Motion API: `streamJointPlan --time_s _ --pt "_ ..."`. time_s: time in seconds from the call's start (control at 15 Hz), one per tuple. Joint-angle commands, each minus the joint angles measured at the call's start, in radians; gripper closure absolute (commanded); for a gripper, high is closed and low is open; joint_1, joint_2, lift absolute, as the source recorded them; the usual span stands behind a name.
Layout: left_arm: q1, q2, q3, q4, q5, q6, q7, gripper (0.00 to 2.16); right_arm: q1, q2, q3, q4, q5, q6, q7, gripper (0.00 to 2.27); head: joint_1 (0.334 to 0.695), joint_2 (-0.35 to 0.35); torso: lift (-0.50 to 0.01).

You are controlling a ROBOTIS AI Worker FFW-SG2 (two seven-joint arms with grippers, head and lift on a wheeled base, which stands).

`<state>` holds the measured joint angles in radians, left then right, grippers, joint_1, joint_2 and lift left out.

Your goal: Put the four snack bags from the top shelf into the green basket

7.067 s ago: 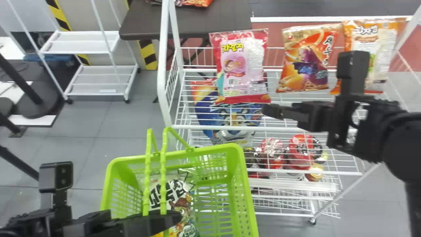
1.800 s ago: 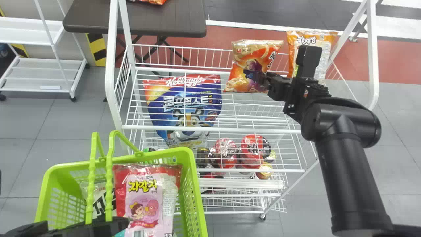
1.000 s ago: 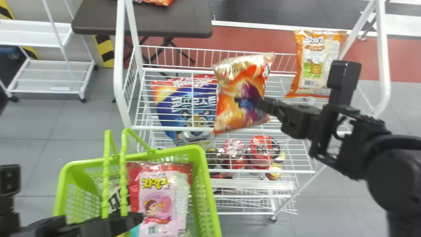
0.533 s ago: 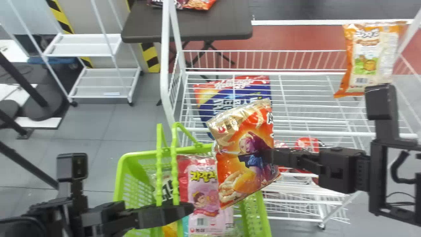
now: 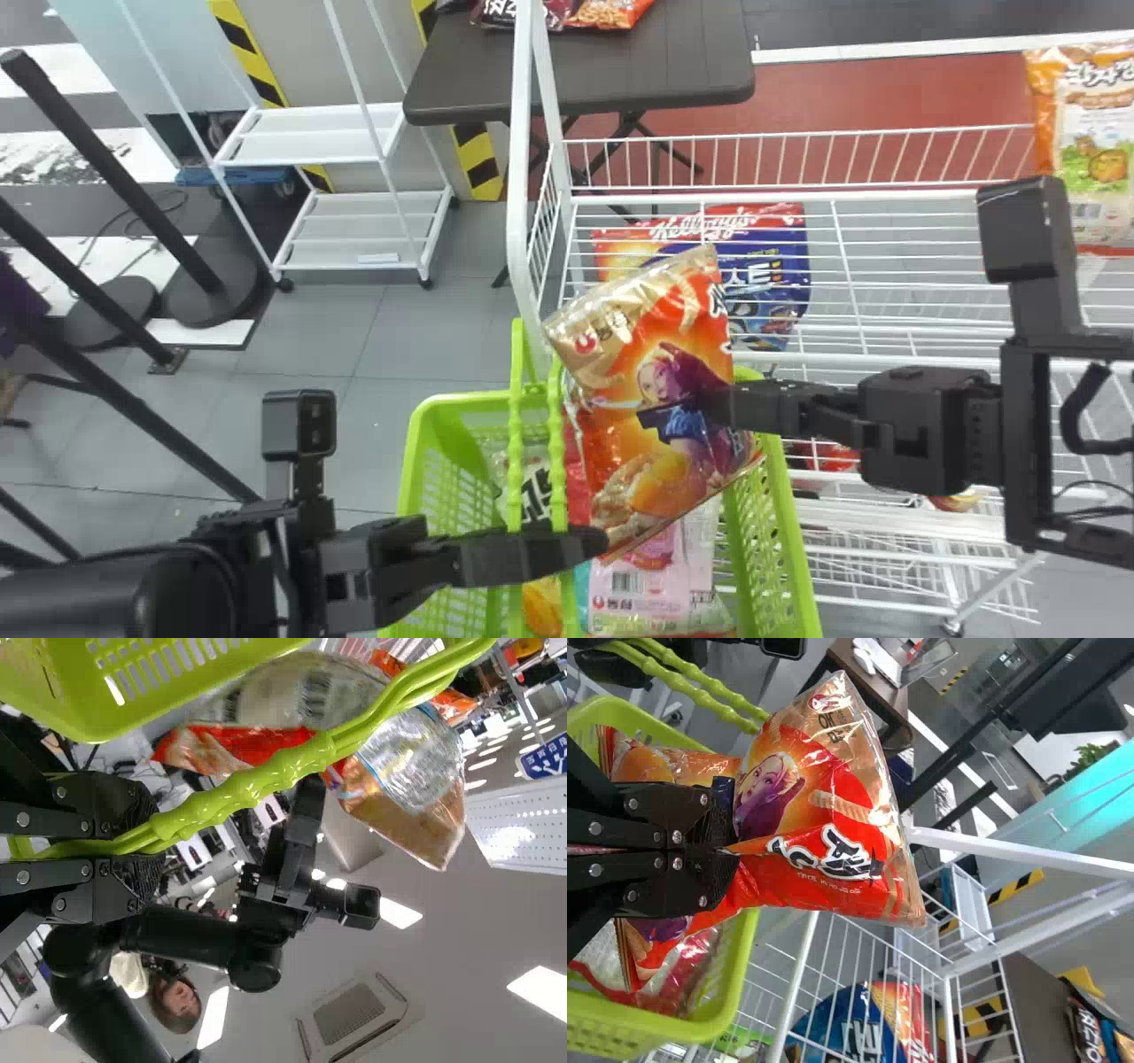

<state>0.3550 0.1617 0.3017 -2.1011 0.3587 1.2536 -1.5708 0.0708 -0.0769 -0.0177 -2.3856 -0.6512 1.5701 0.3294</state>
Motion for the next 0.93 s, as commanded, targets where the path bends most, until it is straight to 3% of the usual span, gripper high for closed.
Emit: streamJointPlan --time_s 0.0,0.33,0.73,0.87 --pt "-0.039 -0.005 0.013 0.006 -0.001 0.007 -0.01 2.15 0.0 -0.003 0.018 0.023 0.001 0.002 0.0 2.25 0.695 0.198 0.0" --pt "-0.068 -0.013 0.017 0.0 0.017 0.071 -0.01 2.15 -0.009 -0.001 0.094 0.111 0.015 0.002 -0.001 2.25 0.695 0.229 0.0" --pt "-0.06 -0.019 0.019 -0.025 0.042 0.114 -0.01 2.15 -0.112 0.008 0.295 0.381 0.016 0.002 -0.029 2.25 0.695 0.318 0.0" --pt "-0.053 -0.019 0.022 -0.033 0.048 0.12 -0.01 2.15 -0.137 0.02 0.332 0.45 0.004 0.002 -0.027 2.04 0.695 0.35 0.0"
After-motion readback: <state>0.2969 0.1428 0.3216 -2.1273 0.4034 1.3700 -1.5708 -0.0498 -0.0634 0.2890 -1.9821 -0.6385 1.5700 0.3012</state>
